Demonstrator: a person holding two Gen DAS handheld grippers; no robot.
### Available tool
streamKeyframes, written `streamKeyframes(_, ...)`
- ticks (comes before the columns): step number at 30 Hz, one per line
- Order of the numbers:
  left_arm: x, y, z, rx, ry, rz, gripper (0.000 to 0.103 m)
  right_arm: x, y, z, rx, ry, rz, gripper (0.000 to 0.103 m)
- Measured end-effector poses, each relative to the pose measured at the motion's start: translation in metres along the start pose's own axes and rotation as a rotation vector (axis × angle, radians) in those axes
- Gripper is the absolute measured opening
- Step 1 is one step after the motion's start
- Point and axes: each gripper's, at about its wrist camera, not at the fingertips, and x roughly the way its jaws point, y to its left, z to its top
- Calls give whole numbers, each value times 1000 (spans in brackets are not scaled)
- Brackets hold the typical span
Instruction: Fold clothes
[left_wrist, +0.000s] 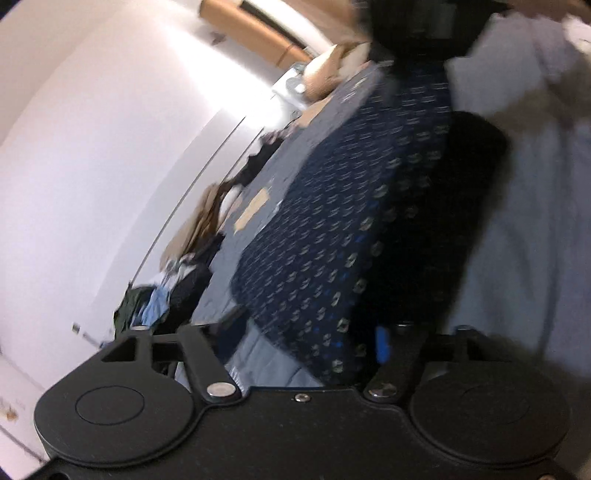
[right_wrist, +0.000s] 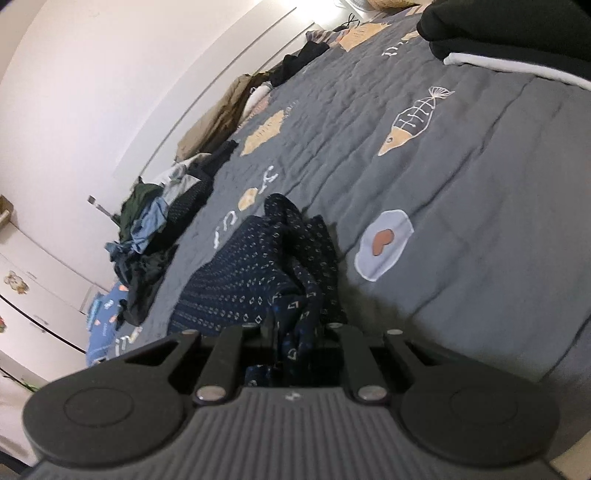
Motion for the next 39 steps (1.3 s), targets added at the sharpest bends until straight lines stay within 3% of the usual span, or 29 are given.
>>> streamKeyframes(3, 4, 0, -10, 63, 13, 14, 63, 3, -12, -1, 68, 20, -4, 13)
streamKeyframes(6, 6, -11, -12, 99, 14, 24, 64, 6, -12, -4, 56, 44, -18, 13)
streamKeyframes(8, 10, -20, -11, 125, 9, 28, 55, 7, -3, -7, -23, 36, -59, 13)
streamKeyframes(10, 16, -26, -13, 130, 17, 4, 30, 9, 1, -9, -51, 40, -70, 13)
streamKeyframes(13, 18, -28, -16, 162, 21, -7, 21, 11, -1, -10, -49, 54, -72, 14)
streamKeyframes(23, 12, 22, -17, 122, 50, -58, 16, 12, 9, -24, -27, 121, 12, 14)
streamKeyframes(28, -7, 49, -29, 191, 61, -36, 14, 12, 15, -32, -16, 156, 59, 14)
streamKeyframes(34, -40, 85, -59, 209, 142, -58, 14, 10, 56, -71, -77, 213, 135, 14)
streamKeyframes(39, -68, 86, -75, 160, 213, -139, 17, 8, 72, -98, -124, 256, 133, 14)
